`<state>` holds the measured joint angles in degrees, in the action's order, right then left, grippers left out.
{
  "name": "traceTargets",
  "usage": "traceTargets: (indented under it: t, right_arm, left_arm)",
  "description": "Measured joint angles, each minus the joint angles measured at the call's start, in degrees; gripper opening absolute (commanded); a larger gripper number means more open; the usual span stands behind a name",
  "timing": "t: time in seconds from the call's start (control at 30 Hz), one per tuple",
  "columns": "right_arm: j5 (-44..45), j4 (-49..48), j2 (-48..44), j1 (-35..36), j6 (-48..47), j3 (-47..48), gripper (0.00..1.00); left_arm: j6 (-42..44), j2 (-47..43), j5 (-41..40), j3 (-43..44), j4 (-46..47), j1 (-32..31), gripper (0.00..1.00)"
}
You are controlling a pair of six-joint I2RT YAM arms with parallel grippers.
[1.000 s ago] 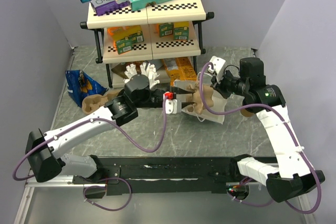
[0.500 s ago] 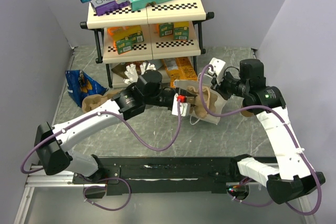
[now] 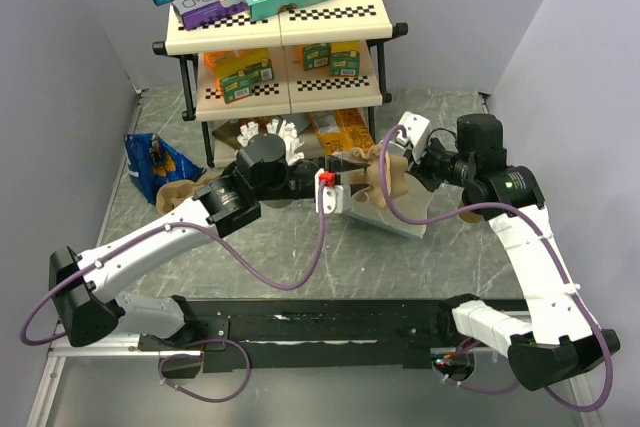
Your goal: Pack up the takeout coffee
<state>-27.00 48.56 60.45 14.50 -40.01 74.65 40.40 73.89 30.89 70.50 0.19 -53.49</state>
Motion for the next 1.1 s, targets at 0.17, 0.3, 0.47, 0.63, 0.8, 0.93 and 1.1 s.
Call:
traceTargets:
  t: [0.17,0.3,0.47,0.63,0.8,0.93,1.1]
  right_arm:
    - [-0.04,0.0,0.0,0.0,-0.13,0.0,0.0]
    - [0.0,-0.02,0.0,-0.02,-0.09,0.0,0.0]
    - [0.0,0.04,0.0,-0.02,-0.07,0.0,0.0]
    - [-0.02,0.04,0.0,0.0,0.13,0.02,0.0]
    - [0.02,-0.07,0.04,-0.02,0.17,0.02,0.0]
    - [-0.04,-0.04,0.26,0.0,0.13,0.2,0.0]
    - [-0.68,0.13,0.76,0.11,-0.48,0.81,0.0]
  left_arm:
    - [-3.48,1.68,-1.44,0.74,1.73,0.48,0.01]
    - [-5.57,4.79,-0.24,2.84,1.49,1.92,0.01]
    - [-5.7,6.54,1.92,3.04,0.35,3.54,0.01]
    - [-4.76,6.73,4.28,3.08,-2.86,4.15,0.01]
    - [-0.28,6.49,5.46,2.43,-5.97,4.17,0.01]
    - [4.7,6.21,5.44,1.95,-10.27,4.07,0.01]
    - [11.54,8.87,5.11,8.17,-20.41,2.69,0.01]
